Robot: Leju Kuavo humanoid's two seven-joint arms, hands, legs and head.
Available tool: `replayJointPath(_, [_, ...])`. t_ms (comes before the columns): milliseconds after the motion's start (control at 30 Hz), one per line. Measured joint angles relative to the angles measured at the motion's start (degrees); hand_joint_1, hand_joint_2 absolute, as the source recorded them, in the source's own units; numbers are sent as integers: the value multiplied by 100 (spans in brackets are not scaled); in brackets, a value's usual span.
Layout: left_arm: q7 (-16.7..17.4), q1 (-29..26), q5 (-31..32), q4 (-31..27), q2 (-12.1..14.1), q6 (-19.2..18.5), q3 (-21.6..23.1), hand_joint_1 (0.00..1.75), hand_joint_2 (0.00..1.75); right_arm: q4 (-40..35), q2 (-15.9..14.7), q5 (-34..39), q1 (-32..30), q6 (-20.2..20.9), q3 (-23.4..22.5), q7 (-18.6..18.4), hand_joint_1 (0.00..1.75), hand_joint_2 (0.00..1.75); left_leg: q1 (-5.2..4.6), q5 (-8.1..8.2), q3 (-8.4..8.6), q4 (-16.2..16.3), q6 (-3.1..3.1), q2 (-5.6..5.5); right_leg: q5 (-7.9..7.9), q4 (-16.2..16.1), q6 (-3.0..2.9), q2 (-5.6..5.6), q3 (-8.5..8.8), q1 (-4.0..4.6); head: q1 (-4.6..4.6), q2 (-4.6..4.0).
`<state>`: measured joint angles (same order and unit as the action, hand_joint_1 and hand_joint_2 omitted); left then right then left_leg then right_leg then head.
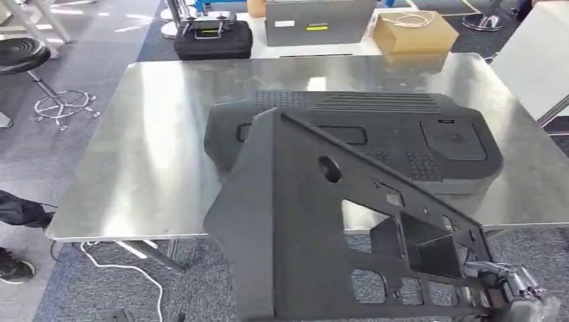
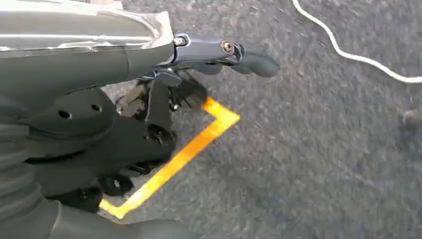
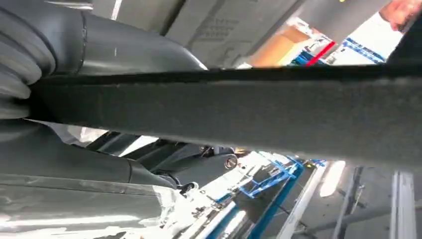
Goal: Take the parts from the cabinet and place them on the table.
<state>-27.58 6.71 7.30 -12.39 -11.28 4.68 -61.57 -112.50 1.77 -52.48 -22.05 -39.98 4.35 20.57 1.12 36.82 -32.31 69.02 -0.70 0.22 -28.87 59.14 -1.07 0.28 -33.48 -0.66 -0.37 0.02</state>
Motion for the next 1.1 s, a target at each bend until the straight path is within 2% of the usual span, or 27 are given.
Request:
replayJointPath(33, [2, -10, -2, 2, 0, 2, 0, 0, 175, 2, 0, 0, -2, 0, -4, 2, 175, 175, -4, 184, -262, 381, -4, -1, -34, 2, -23, 1, 29, 9, 2, 0])
replayJointPath(67, [7, -22, -2, 2, 0, 7, 0, 0, 175, 2, 0, -7, -8, 0, -13, 2, 175, 175, -7, 282, -487, 646, -18, -1, -73, 2, -33, 11, 67, 20, 0, 0])
replayJointPath(100, [11, -30, -11, 0, 0, 7, 0, 0, 175, 2, 0, -13, -14, 0, -20, 4, 175, 175, -7, 190, -577, 639, -20, 0, -107, 3, -30, 29, 114, 24, 0, 0])
replayJointPath(133, [15, -32, -11, 0, 0, 11, 0, 0, 175, 2, 0, -24, -15, 2, -26, 13, 175, 175, -10, -64, -559, 403, -7, 0, -152, 3, -17, 48, 185, 28, 0, 0])
replayJointPath(200, [18, -31, -9, 0, 0, 11, 0, 0, 175, 2, 0, -37, -12, 2, -37, 22, 175, 175, -18, -774, -350, -425, 42, 0, -245, 3, 7, 51, 338, 30, 0, 0])
replayJointPath(233, [46, -37, -9, 2, 2, 24, 0, 0, 175, 4, 0, -54, -11, 2, -44, 22, 175, 175, -37, -947, -293, -645, 76, -3, -295, -11, 33, 49, 376, 21, 13, 0])
replayJointPath(267, [85, -23, 9, 2, 2, 46, 0, 0, 175, 9, 0, -77, -4, 2, -48, 26, 175, 175, -81, -751, -377, -715, 88, 2, -315, 16, 72, 53, 387, 25, 22, 0])
replayJointPath(300, [137, -26, 4, 0, 0, 92, 0, 0, 175, 11, 2, -96, -3, 4, -50, 33, 175, 175, -100, -892, -360, -767, 117, 3, -351, 23, 128, 61, 368, 27, -4, 0])
replayJointPath(333, [146, -44, -9, 0, 2, 127, 0, 0, 175, 7, 2, -120, -14, 2, -50, 42, 175, 175, -101, -891, -335, -812, 124, 2, -384, 14, 150, 54, 401, 25, 7, 0])
replayJointPath(367, [155, -40, -15, 0, 2, 166, 0, 0, 175, 2, 2, -140, -13, 2, -59, 48, 175, 175, -99, -902, -328, -827, 110, -1, -392, 9, 85, 50, 408, 25, 2, 0])
replayJointPath(467, [208, -15, -9, 0, -2, 264, 0, 0, 175, -7, 2, -199, 2, 2, -81, 57, 175, 175, -103, -884, -330, -828, 133, -16, -394, -51, 86, 43, 443, 25, 2, 0])
replayJointPath(667, [208, -3, -9, 0, -7, 308, 2, 0, 175, -46, 13, -319, 14, 2, -190, 70, 175, 175, -108, -855, -330, -826, 168, -16, -391, -104, 109, 42, 463, 27, 4, 0])
replayJointPath(800, [212, 5, -9, 0, -7, 308, 4, 0, 175, -85, 17, -334, 57, 2, -232, 135, 175, 175, -113, -853, -326, -822, 171, -15, -389, -109, 173, 43, 464, 22, 2, 0])
replayJointPath(967, [221, 6, -9, 0, -7, 289, 28, 0, 175, -114, -28, -385, 206, 2, -328, 120, 175, 175, -102, -854, -293, -824, 171, -15, -389, -109, 175, 43, 491, 33, 2, 0])
replayJointPath(1100, [221, 15, -9, 0, -7, 205, 72, 0, 175, -114, -212, -398, 406, 2, -363, -2, 175, 175, -89, -855, -276, -826, 170, -14, -389, -108, 175, 43, 506, 45, 2, 0])
